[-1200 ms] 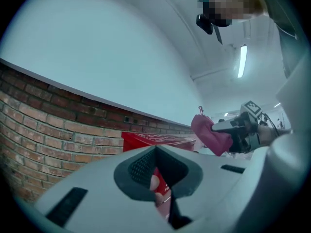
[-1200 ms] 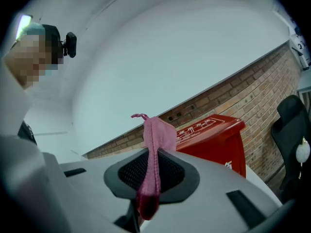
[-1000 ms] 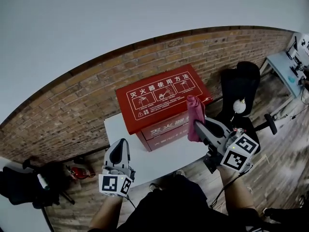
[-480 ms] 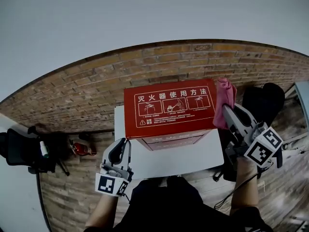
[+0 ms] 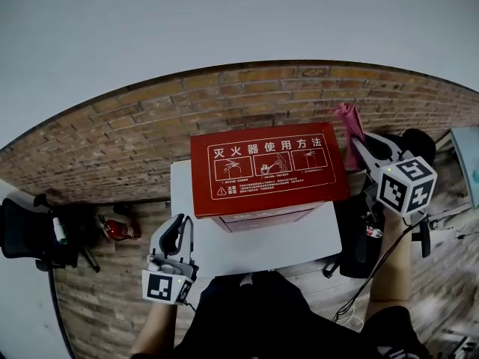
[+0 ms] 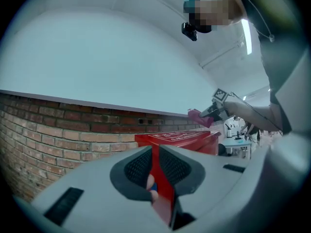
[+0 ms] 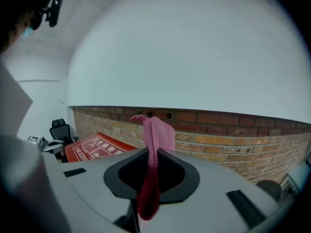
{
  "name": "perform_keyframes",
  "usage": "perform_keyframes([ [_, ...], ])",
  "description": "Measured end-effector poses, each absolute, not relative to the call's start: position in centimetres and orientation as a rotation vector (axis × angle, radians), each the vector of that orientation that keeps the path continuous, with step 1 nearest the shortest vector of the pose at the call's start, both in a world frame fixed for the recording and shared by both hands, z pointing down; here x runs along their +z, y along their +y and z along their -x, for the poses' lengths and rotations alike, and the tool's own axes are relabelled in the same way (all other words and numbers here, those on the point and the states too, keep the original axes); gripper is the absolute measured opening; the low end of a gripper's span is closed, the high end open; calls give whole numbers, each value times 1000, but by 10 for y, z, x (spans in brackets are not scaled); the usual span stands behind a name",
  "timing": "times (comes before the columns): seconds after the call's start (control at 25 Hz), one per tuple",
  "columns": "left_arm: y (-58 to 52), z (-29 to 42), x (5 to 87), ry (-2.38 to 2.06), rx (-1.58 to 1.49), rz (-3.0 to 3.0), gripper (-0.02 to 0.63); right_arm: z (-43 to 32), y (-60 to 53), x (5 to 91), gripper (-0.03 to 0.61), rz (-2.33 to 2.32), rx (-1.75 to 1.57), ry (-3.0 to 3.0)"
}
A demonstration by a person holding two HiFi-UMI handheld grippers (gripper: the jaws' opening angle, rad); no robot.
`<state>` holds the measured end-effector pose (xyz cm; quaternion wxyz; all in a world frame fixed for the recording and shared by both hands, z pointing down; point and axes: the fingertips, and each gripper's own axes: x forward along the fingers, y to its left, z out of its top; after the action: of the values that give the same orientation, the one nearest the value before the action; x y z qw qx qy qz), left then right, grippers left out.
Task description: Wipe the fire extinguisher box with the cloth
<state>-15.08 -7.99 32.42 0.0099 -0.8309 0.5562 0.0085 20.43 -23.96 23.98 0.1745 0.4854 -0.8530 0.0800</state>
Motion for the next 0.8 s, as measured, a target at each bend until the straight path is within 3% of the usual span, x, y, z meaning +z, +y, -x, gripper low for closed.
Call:
perform_keyframes([
  [0.8,-78,163,346,1398,46,2785,66,-165,-278,312,61,-1195,396,-1839],
])
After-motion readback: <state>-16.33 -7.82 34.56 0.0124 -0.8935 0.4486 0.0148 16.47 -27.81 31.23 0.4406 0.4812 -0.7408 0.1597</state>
